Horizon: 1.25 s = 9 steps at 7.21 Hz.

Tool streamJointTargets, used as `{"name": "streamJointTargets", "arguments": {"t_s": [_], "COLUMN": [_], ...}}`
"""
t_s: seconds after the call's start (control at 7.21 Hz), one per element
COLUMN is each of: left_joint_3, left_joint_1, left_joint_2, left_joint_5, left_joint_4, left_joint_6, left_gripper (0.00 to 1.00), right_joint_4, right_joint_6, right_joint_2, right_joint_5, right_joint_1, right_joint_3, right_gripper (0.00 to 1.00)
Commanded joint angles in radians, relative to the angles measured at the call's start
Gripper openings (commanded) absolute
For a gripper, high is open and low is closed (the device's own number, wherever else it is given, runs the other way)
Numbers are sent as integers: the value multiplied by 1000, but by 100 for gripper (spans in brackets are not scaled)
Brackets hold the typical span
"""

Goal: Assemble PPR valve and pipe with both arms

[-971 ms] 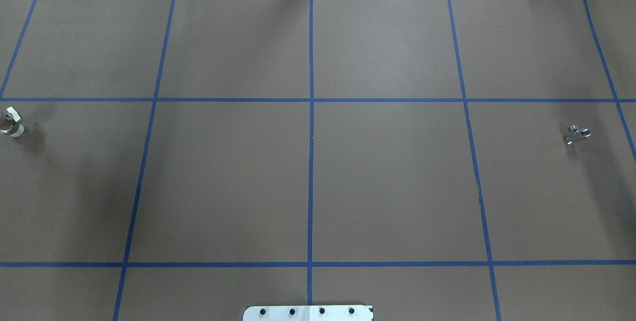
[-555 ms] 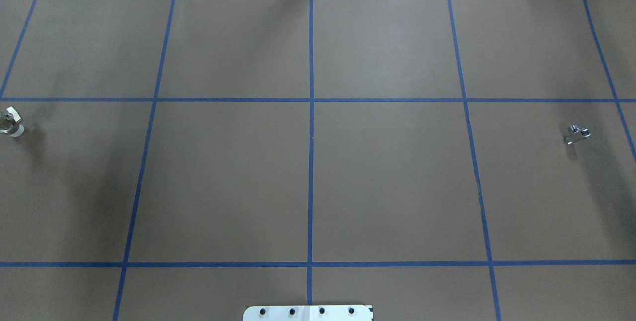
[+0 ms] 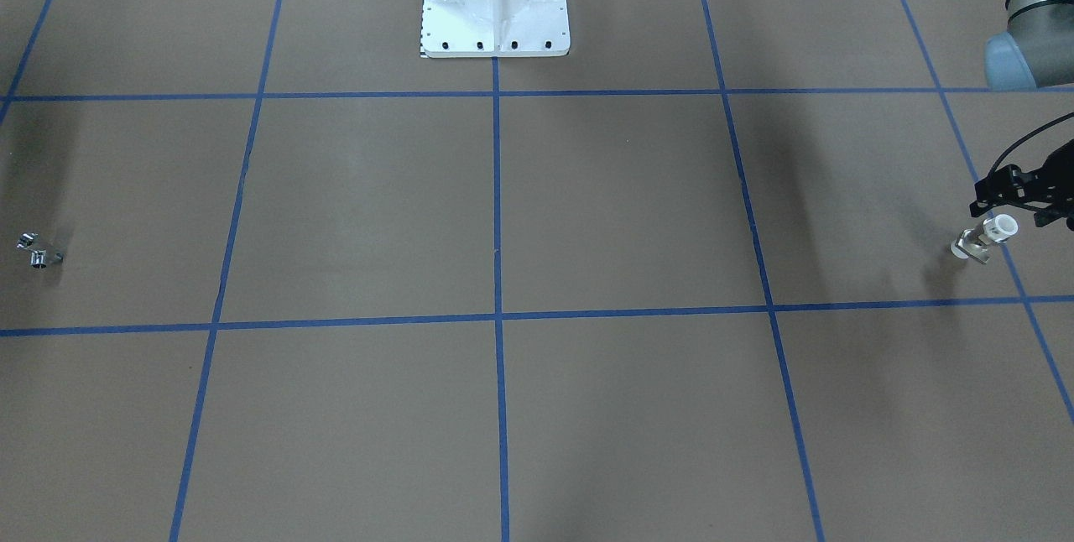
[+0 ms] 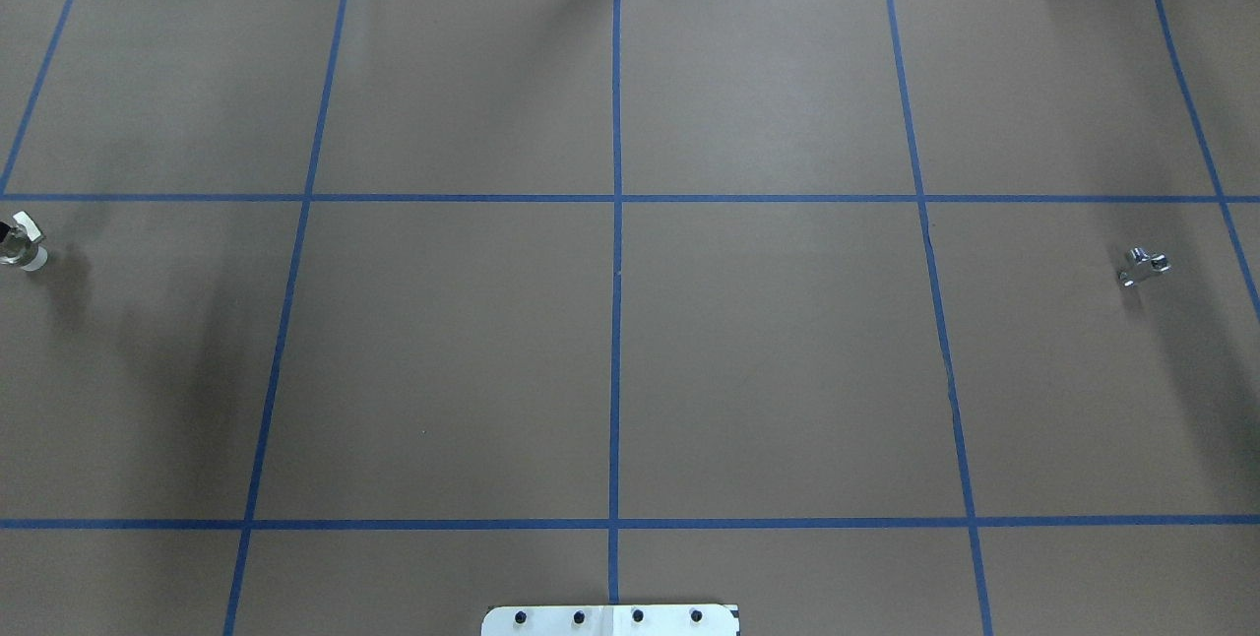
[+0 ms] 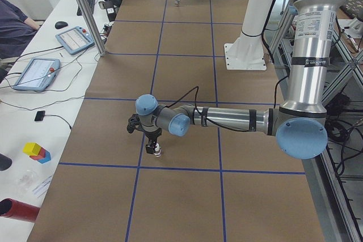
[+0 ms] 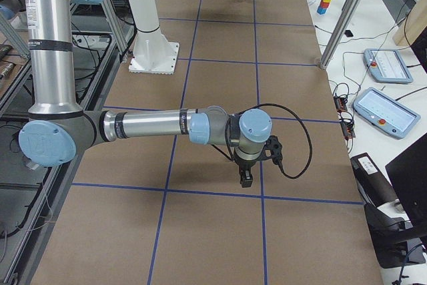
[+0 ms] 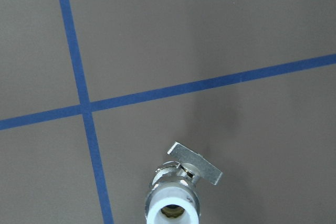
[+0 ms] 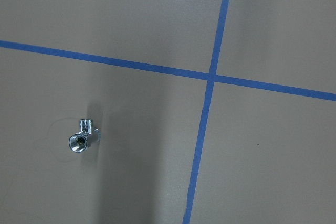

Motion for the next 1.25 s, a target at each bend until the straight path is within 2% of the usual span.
{"name": "streamJointTargets", "arguments": {"t_s": [0.0, 0.56, 1.11], "left_joint_3": [30, 55, 87], "left_joint_1": [14, 15, 15], "left_joint_2": [-14, -22, -28], "left_joint_5": [0, 0, 0], "left_joint_4": [-2, -4, -31], "left_joint_6": [1, 4, 3], "left_gripper": [100, 98, 87], "right_joint_4": [0, -2, -2], "right_joint_6": [0, 2, 0], "right_joint_2": [4, 5, 5], "right_joint_5": [2, 2, 3], "right_joint_1": [-1, 1, -1], "right_joint_3": [0, 1, 1], "right_gripper": [99, 99, 99]}}
